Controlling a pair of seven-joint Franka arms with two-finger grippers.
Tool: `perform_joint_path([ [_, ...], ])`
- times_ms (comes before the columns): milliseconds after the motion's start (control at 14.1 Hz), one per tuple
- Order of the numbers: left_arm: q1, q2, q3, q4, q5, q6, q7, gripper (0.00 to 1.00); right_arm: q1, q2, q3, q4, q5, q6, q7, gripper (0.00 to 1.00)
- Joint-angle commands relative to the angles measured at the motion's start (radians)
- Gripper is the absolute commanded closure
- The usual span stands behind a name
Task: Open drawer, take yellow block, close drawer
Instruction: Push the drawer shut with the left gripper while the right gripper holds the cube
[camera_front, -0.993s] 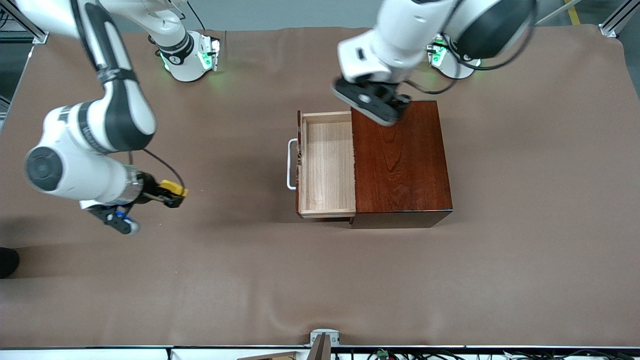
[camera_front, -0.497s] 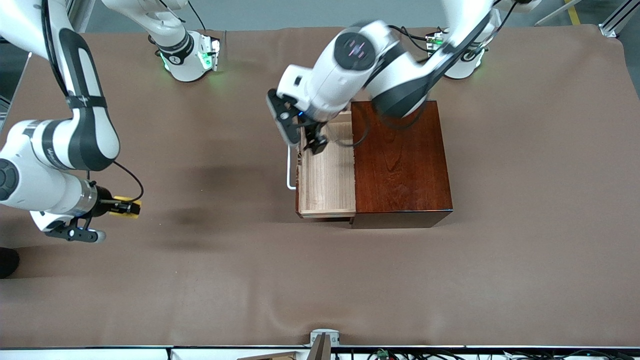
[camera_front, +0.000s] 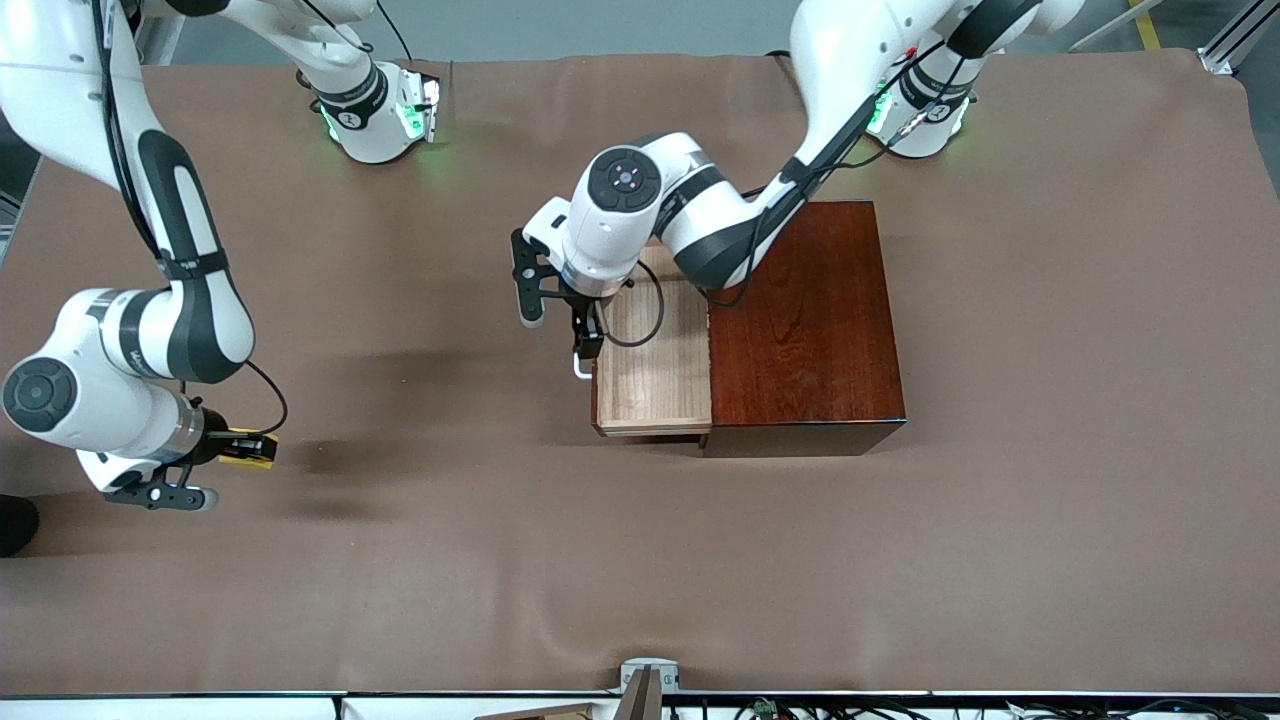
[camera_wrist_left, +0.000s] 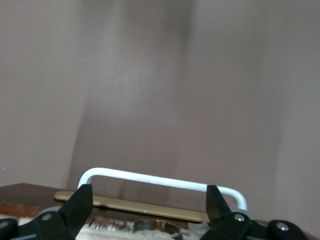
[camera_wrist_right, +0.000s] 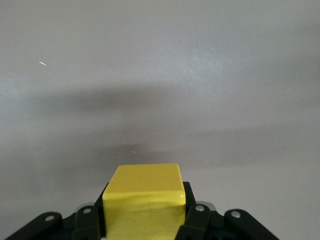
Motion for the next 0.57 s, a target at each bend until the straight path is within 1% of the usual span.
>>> perform_joint_path([
  [0,-0.031,0.031,0.035,0.040,0.021,-0.001,0.035,0.00,-0.027,0.038,0.020,0.005,-0.017,0.044,-0.011,1.00],
  [213,-0.029,0.037,0.037,0.039,0.021,-0.001,0.057,0.00,-0.038,0.064,0.020,0.005,-0.018,0.104,-0.011,1.00],
  [426,-0.029,0.036,0.040,0.037,0.024,-0.009,0.058,0.00,-0.055,0.108,0.022,0.006,-0.015,0.222,-0.009,1.00],
  [497,-0.029,0.032,0.041,0.037,0.026,-0.015,0.058,0.00,-0.053,0.113,0.024,0.003,-0.009,0.228,-0.008,1.00],
])
